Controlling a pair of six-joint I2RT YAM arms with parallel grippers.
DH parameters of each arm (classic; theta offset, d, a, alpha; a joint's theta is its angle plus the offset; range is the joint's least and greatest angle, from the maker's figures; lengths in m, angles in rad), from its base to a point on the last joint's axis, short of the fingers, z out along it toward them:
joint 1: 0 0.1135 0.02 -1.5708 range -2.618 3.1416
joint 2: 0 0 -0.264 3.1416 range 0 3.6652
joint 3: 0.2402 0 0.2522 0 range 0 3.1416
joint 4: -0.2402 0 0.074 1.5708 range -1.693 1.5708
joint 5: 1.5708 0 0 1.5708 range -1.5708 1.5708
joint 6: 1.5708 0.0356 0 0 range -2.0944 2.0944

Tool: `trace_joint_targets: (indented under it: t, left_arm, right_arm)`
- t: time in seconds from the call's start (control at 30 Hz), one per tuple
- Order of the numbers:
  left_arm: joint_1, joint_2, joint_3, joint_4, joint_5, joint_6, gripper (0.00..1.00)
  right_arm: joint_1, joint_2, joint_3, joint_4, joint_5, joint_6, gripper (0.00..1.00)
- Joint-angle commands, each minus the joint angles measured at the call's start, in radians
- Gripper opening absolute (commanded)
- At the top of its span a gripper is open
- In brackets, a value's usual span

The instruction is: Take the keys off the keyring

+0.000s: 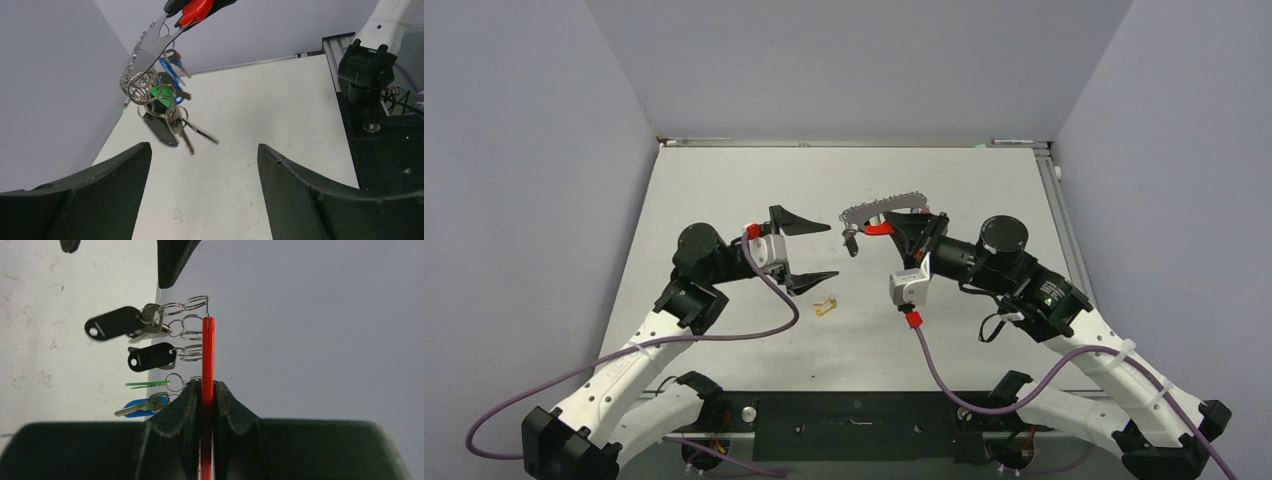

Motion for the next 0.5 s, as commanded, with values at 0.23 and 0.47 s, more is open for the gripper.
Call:
trace_joint_targets:
  t: [0.23,0.47]
  left_arm:
    - [-0.040,0.038,0.053,0.059,-0.021,-0.008,0.69]
    - [-0.081,0.041,0.053,0.058,-0.002,-0.043,0.54]
  right_arm:
    - [0.058,-0.051,-0.012,0.094,-0.033,-0.088,0.05]
    - [0.094,-0.056,-0.017,0.087,-0.004,-0.107,0.05]
